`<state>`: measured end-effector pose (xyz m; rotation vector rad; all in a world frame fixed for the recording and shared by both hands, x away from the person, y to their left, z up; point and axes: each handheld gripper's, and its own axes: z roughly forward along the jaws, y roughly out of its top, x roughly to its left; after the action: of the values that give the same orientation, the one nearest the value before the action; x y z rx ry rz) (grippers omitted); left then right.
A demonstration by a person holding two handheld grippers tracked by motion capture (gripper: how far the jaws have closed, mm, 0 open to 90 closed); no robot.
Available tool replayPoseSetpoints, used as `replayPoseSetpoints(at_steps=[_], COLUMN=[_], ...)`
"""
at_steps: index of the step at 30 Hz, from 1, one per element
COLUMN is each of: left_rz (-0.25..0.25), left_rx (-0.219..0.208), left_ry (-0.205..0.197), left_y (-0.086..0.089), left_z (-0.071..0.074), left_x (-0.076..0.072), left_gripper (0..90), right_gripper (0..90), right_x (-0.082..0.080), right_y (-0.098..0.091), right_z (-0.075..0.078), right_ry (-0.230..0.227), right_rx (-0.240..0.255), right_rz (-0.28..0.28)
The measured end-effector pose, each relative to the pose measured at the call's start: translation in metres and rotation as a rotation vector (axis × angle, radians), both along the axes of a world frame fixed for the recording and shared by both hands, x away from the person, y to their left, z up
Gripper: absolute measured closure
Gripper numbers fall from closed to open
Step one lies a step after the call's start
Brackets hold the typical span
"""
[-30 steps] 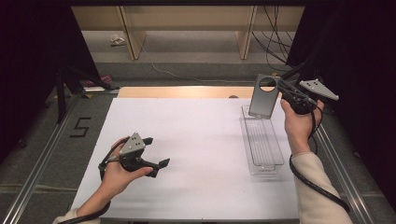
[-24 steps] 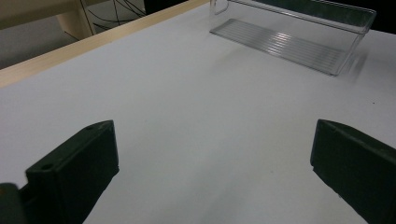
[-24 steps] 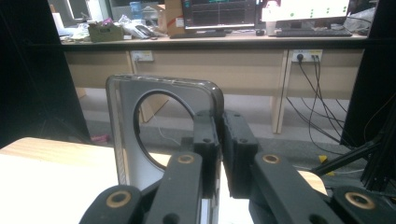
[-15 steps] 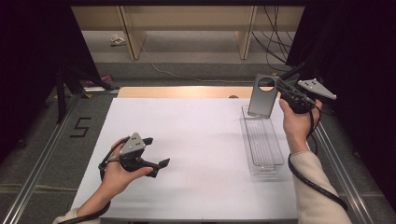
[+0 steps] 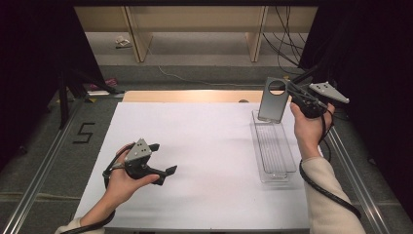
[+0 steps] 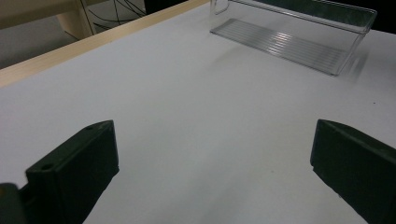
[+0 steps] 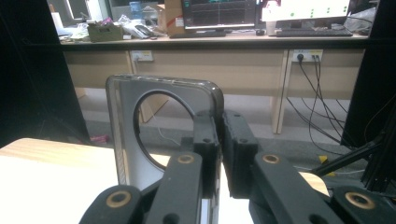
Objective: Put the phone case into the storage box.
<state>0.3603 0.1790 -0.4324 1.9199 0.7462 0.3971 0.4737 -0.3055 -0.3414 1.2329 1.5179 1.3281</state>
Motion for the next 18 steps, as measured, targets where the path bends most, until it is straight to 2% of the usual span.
replayPoseSetpoints(at_steps=[18], left_rz=[0.002], left_rx=[0.001], left_ry=[0.0], left_y=[0.0005], left_z=[0.0001], left_x=[0.0001], left_gripper=[0.4], right_gripper=[85.2], right_x=[0.0041], right_y=[0.0019], right_z=[-0.0029], right_ry=[-0.002], right_rx=[-0.01], right_rz=[-0.001])
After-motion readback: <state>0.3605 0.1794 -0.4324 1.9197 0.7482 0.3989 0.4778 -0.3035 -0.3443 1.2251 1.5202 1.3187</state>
